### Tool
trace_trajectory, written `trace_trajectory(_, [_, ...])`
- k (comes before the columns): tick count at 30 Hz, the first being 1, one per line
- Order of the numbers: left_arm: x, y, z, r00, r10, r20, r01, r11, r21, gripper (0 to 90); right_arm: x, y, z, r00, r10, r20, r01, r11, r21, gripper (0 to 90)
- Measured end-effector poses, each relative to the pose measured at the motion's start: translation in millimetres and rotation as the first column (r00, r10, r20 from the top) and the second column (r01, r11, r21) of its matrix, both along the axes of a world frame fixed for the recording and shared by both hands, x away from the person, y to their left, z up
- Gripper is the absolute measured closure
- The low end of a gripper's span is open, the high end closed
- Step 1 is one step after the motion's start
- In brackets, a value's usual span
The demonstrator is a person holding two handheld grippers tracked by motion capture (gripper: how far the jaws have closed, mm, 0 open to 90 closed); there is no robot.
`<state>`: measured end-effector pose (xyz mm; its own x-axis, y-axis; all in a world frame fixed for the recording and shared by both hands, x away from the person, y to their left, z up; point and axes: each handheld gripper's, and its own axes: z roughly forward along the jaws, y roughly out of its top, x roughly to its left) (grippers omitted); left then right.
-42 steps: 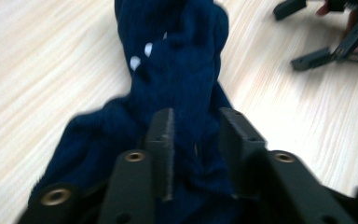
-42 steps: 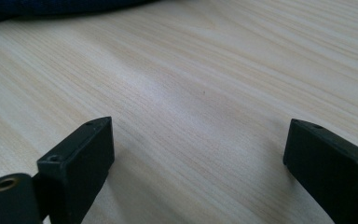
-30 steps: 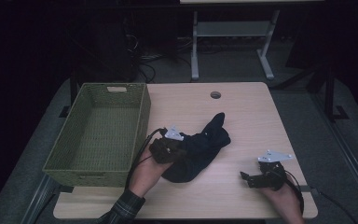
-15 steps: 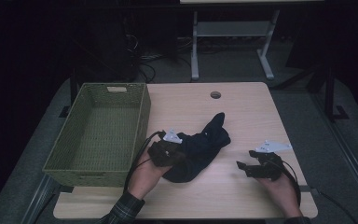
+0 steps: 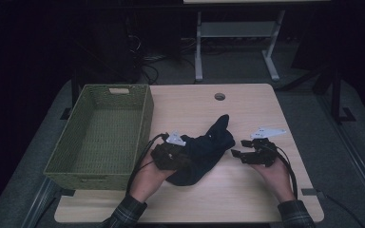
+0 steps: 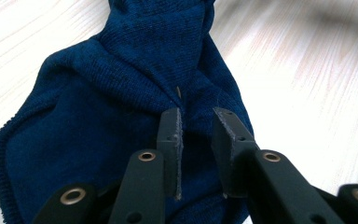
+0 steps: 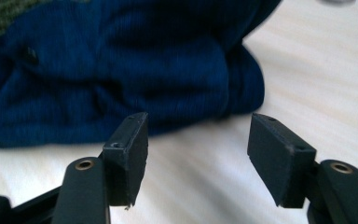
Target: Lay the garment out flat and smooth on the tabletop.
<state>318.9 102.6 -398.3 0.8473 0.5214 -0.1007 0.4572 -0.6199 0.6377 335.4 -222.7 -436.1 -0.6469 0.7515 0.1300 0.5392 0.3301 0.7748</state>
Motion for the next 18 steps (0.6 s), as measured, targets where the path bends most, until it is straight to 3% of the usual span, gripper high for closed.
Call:
trace_trajectory(1, [0.2, 0.0, 0.1, 1.0000, -0.003, 0.001, 0.003, 1.0000, -0.001, 70.8, 2.2, 0.6, 0.8, 0.9999, 0.002, 0.013, -0.002, 1.0000, 0.003, 39.3])
trace_trajectory(4, [0.6, -0.2, -0.6, 1.0000, -0.004, 0.001, 0.004, 1.0000, 0.003, 65.3, 12.5, 4.4, 0.8, 0.9999, 0.007, -0.012, -0.007, 1.0000, -0.004, 40.0])
trace_trajectory(8, [1.1, -0.4, -1.2, 1.0000, 0.001, 0.008, -0.001, 1.0000, 0.009, 58.7, 20.0, 5.9, -2.9, 0.9996, 0.013, -0.024, -0.013, 0.9999, -0.003, 49.0])
trace_trajectory(11, [1.3, -0.1, -1.1, 1.0000, 0.003, 0.009, -0.003, 1.0000, 0.007, 55.7, 24.1, 6.0, -7.8, 0.9979, 0.034, -0.054, -0.033, 0.9992, 0.024, 64.0])
trace_trajectory(13, [1.3, 0.0, -0.7, 1.0000, 0.002, 0.008, -0.002, 1.0000, 0.004, 55.0, 24.7, 7.1, -8.4, 0.9982, 0.044, -0.041, -0.043, 0.9990, 0.011, 78.0])
trace_trajectory(15, [1.1, 0.0, -0.3, 1.0000, 0.000, 0.009, 0.000, 1.0000, 0.005, 54.6, 24.9, 7.9, -7.5, 0.9983, 0.057, -0.010, -0.057, 0.9984, -0.006, 82.6])
trace_trajectory(18, [1.0, -0.1, -0.4, 1.0000, 0.000, 0.009, 0.000, 1.0000, 0.005, 53.9, 24.3, 9.4, -2.8, 0.9983, 0.056, -0.018, -0.056, 0.9984, 0.000, 83.6])
